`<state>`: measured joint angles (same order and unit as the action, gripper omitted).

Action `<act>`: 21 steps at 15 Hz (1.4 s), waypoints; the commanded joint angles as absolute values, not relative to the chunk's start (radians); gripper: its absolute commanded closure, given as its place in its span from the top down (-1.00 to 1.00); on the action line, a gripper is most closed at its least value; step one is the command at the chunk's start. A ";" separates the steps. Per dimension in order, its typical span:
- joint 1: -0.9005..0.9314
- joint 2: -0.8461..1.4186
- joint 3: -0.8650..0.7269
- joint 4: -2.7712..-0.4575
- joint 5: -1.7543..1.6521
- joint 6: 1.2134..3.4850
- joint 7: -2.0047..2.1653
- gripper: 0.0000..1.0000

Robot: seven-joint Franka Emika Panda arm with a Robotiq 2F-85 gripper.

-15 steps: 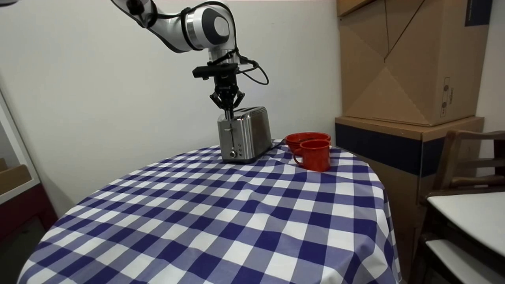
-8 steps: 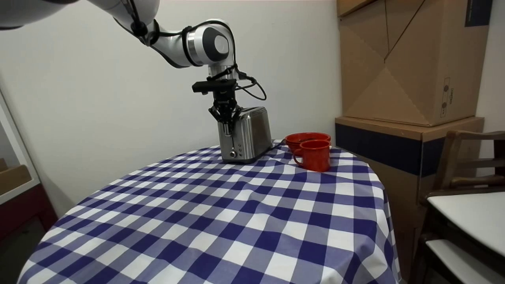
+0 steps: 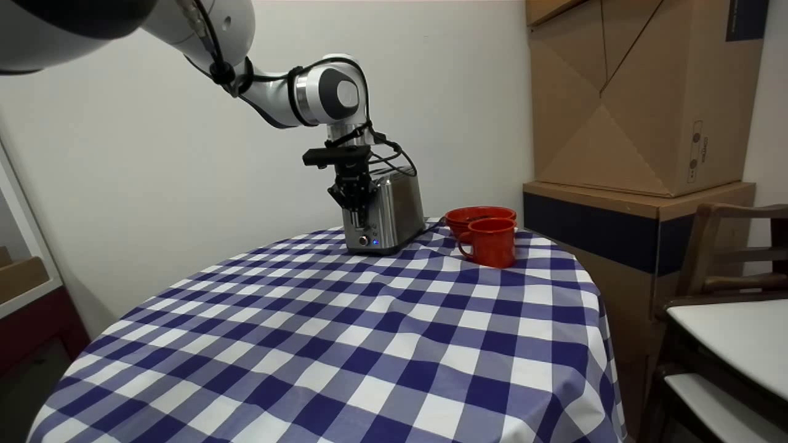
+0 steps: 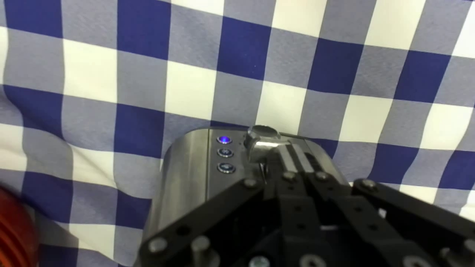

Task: Push the lever of the toaster down

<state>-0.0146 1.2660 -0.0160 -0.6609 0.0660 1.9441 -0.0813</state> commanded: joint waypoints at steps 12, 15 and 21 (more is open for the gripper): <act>-0.030 1.158 -0.001 -0.747 0.075 1.868 -0.113 -1.00; -0.031 1.061 0.005 -0.843 0.079 1.865 -0.123 -1.00; -0.007 0.867 0.016 -1.105 0.061 1.980 -0.142 -1.00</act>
